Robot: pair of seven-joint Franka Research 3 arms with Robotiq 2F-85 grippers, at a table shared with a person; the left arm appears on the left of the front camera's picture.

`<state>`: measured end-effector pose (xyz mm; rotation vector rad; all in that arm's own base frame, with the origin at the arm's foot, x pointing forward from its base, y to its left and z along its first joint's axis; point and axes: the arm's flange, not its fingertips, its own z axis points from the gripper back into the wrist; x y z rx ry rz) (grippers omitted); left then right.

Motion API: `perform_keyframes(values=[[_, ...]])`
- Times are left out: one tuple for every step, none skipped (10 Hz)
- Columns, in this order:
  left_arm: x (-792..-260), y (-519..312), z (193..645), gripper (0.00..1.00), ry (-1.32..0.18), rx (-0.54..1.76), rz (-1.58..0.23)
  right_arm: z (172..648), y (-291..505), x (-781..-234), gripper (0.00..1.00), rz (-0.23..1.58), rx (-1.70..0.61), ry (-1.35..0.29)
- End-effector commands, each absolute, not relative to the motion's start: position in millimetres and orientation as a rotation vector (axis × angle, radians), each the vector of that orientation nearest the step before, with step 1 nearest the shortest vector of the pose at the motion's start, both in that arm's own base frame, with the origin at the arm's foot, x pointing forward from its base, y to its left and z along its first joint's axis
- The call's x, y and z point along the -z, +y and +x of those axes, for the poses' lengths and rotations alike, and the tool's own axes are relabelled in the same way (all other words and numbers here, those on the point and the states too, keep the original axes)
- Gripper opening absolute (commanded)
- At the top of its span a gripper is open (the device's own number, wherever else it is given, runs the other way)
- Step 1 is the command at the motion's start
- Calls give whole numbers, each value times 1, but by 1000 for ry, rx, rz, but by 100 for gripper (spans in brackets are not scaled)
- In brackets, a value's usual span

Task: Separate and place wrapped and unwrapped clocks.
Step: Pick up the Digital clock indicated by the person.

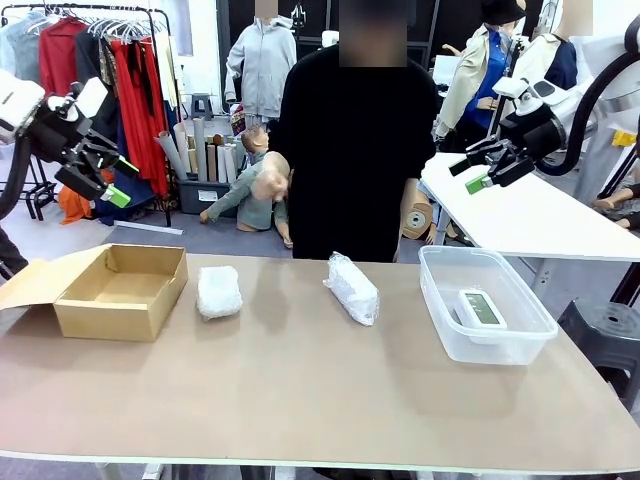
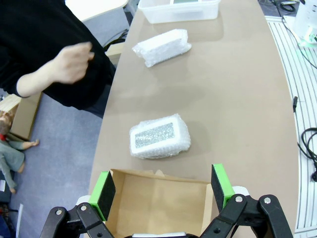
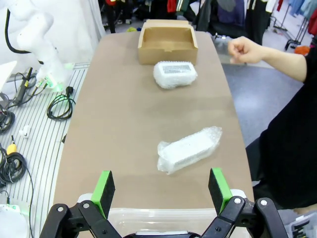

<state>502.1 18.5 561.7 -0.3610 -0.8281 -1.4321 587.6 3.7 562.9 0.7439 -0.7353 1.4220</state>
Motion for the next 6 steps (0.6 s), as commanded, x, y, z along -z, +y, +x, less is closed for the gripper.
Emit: perform_keyframes(values=[[-562,18,502,100,-831,1432,-363,587,5,-563,100,752,-1419,-742],[-562,18,502,100,-831,1432,-363,587,5,-563,100,752,-1419,-742],[-562,18,502,100,-831,1432,-363,587,5,-563,100,752,-1419,-742],[-562,18,502,100,-831,1432,-363,587,5,-563,100,752,-1419,-742],[-562,18,502,100,-831,1432,-363,587,5,-563,100,752,-1419,-742],[-562,18,502,100,-831,1432,-363,587,5,-563,100,752,-1419,-742]])
